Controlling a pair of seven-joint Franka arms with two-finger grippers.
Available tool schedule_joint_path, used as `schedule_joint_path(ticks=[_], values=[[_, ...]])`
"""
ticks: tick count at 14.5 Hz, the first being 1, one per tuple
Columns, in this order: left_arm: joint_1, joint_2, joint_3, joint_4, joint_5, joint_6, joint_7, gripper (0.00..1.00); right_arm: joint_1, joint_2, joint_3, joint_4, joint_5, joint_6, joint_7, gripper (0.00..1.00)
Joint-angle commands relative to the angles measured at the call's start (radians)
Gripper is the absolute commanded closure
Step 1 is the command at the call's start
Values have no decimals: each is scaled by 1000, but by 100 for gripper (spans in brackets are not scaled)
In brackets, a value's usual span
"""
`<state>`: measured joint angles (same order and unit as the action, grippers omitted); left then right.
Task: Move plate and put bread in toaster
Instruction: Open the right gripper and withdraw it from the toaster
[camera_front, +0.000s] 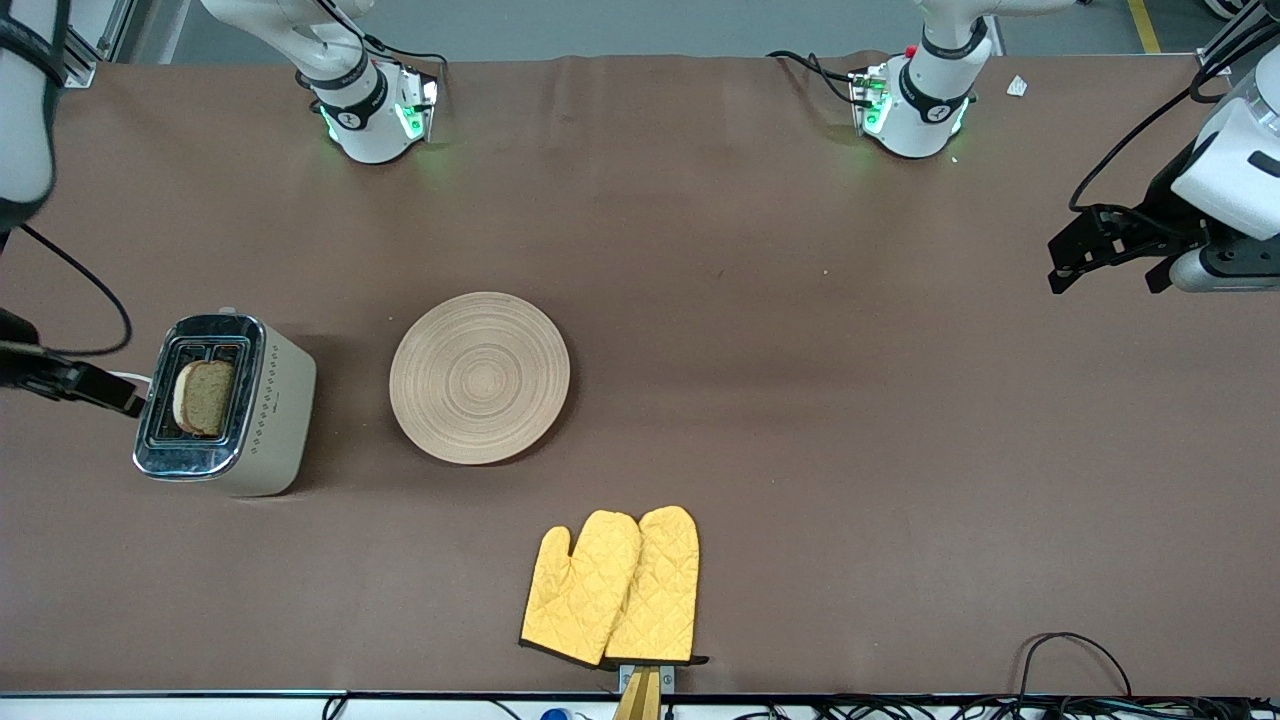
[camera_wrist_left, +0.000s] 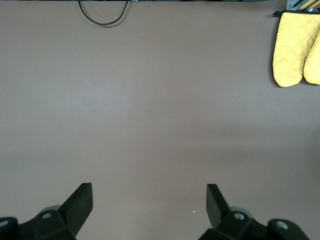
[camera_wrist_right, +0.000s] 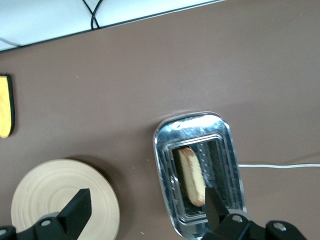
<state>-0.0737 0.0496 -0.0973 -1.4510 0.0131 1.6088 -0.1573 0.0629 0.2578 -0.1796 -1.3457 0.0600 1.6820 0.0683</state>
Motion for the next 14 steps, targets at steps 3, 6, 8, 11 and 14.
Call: schedule_joint_path(ticks=[3,6,8,11,14], values=[[2,-22,5,-17,-9,-6,18,0,14,-167,-20,-40,17,-166,-59,0],[3,-22,7,-17,-10,-6,19,0,18,-201,-18,-40,14,-241,-58,0],[3,-22,7,-17,-10,-6,19,0,21,-206,-14,-36,-5,-258,-59,0],[3,-22,7,-17,-9,-6,19,0,23,-198,35,-38,-84,-237,-59,0],[0,-19,10,-9,1,-6,12,0,28,-195,43,-47,-118,-206,-64,0]])
